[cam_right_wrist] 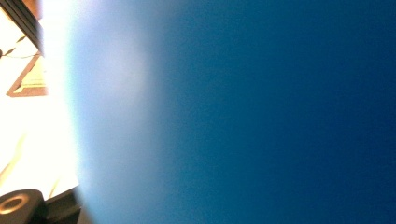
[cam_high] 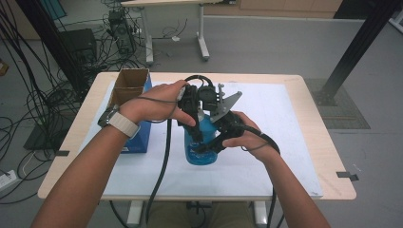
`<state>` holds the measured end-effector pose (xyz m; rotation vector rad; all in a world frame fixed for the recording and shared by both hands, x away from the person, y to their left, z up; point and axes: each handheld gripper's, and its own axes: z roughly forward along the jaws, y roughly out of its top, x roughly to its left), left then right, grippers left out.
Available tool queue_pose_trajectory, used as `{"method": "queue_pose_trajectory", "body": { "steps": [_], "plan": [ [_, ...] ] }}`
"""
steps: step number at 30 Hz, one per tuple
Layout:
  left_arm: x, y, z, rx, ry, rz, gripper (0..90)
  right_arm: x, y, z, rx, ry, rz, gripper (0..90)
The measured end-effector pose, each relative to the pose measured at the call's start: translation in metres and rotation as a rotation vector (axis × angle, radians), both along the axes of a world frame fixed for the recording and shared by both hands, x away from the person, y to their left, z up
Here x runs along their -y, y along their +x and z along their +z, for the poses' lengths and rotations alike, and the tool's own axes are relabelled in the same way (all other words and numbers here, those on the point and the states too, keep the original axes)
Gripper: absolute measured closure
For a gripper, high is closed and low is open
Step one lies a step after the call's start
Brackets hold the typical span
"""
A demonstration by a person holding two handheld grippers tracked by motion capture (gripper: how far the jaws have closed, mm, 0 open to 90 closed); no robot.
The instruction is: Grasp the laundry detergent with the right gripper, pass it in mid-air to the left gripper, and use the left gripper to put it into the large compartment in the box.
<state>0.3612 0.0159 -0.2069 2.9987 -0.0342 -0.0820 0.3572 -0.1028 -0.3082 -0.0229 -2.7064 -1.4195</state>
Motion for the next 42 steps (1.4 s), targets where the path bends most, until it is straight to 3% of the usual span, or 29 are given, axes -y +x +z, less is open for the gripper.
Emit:
{"method": "queue_pose_trajectory", "body": {
  "steps": [42],
  "plan": [
    [0.0006,-0.0025,0.0018,0.013,-0.002,0.001,38.2,0.0020,-0.0008,0.0031,0.019,-0.006,-0.001,43.8]
  ]
}}
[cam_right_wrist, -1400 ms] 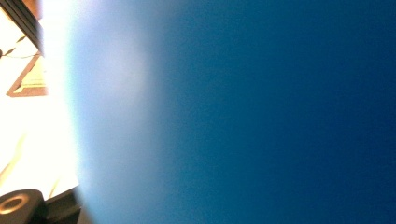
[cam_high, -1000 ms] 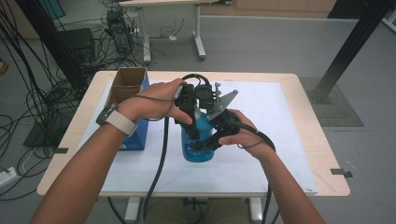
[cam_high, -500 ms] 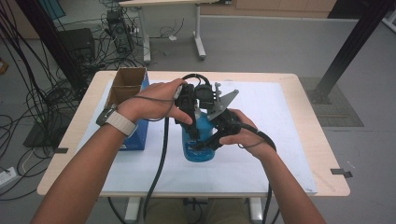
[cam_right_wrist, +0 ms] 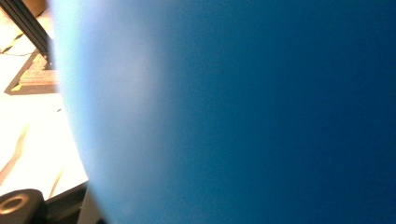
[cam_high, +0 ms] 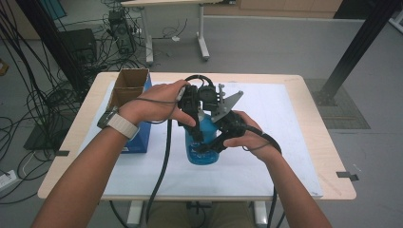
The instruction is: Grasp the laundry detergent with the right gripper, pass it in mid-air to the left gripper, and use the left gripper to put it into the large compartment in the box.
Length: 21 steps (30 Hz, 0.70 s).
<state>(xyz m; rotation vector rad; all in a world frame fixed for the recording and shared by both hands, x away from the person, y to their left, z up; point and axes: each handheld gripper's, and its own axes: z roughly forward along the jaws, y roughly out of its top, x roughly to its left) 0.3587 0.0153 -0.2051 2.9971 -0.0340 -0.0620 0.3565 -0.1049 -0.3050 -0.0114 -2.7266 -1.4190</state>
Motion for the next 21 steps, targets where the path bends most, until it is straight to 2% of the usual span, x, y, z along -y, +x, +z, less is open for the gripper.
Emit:
{"method": "queue_pose_trajectory", "body": {
  "steps": [21],
  "plan": [
    [-0.0002,-0.0010,-0.0015,0.007,-0.004,0.002,38.1,0.0002,-0.0002,-0.0005,0.004,-0.009,-0.001,43.8]
  ]
}}
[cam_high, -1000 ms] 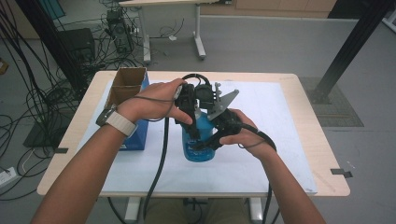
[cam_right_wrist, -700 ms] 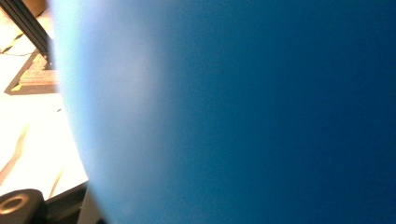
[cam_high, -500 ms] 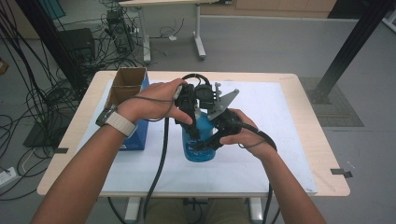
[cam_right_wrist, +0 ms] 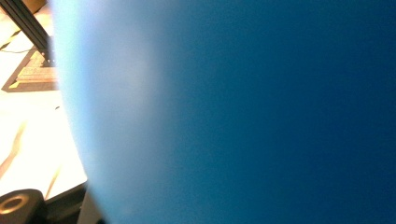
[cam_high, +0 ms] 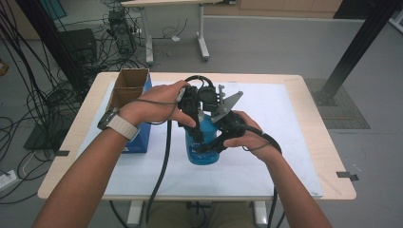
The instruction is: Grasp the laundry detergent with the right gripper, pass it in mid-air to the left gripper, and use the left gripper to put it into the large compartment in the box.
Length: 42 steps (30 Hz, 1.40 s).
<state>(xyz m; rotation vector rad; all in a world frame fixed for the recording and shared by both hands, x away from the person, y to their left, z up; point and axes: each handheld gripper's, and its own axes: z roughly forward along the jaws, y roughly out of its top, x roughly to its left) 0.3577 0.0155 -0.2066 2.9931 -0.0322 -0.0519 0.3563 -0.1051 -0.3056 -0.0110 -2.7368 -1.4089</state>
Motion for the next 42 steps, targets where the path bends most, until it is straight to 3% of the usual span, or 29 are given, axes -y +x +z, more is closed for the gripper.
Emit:
{"method": "queue_pose_trajectory", "body": {
  "steps": [42],
  "plan": [
    [-0.0022,-0.0025,0.0040,0.007,-0.007,0.010,38.1,-0.0014,-0.0013,0.0057,0.010,-0.013,0.003,43.8]
  ]
}}
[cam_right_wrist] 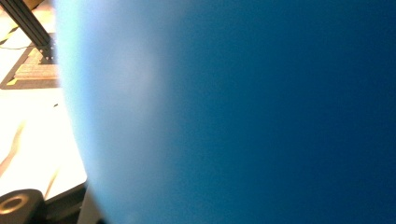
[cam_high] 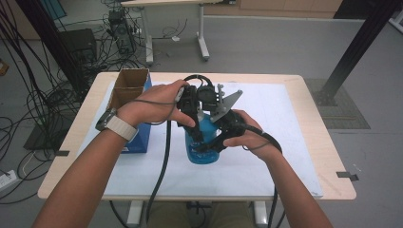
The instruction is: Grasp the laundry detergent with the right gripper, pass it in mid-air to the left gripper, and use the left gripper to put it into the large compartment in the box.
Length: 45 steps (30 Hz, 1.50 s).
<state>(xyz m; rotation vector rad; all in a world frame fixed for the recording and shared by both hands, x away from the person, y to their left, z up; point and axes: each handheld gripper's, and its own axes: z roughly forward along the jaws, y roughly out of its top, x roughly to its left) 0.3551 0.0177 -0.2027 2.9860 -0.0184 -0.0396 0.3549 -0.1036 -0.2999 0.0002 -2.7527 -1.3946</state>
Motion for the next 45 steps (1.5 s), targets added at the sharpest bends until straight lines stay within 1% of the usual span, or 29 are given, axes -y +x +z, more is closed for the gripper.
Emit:
{"method": "queue_pose_trajectory", "body": {
  "steps": [14,22,28,31,32,34,36,39,40,45],
  "plan": [
    [-0.0011,-0.0007,-0.0011,0.006,-0.003,-0.002,38.1,-0.0008,-0.0008,-0.0002,0.005,-0.006,0.000,43.7],
    [-0.0017,-0.0010,-0.0012,-0.001,-0.004,0.005,38.1,-0.0013,-0.0010,-0.0003,0.005,-0.006,0.003,43.6],
    [-0.0023,-0.0003,-0.0013,-0.001,-0.009,0.007,38.1,-0.0019,-0.0003,-0.0007,0.013,-0.002,0.004,43.6],
    [-0.0026,-0.0006,-0.0012,-0.002,-0.012,0.010,38.1,-0.0017,-0.0007,0.0000,0.007,-0.005,0.003,43.6],
    [-0.0027,-0.0006,-0.0012,-0.002,-0.013,0.010,38.0,-0.0020,-0.0004,-0.0004,0.019,-0.003,0.005,43.5],
    [-0.0029,-0.0006,-0.0013,-0.003,-0.015,0.012,38.0,-0.0018,-0.0007,0.0002,0.011,-0.006,0.003,43.5],
    [-0.0029,-0.0009,-0.0010,-0.002,-0.012,0.012,38.1,-0.0022,-0.0006,-0.0002,0.018,-0.002,0.005,43.5],
    [-0.0029,-0.0013,-0.0006,0.000,-0.013,0.010,38.1,-0.0020,-0.0011,0.0003,0.014,-0.003,0.004,43.5],
    [-0.0028,-0.0018,-0.0004,0.002,-0.015,0.012,38.0,-0.0022,-0.0009,0.0002,0.023,-0.001,0.008,43.5],
    [-0.0027,-0.0020,0.0002,0.000,-0.018,0.014,38.1,-0.0017,-0.0010,0.0009,0.023,0.000,0.008,43.5]
  ]
}}
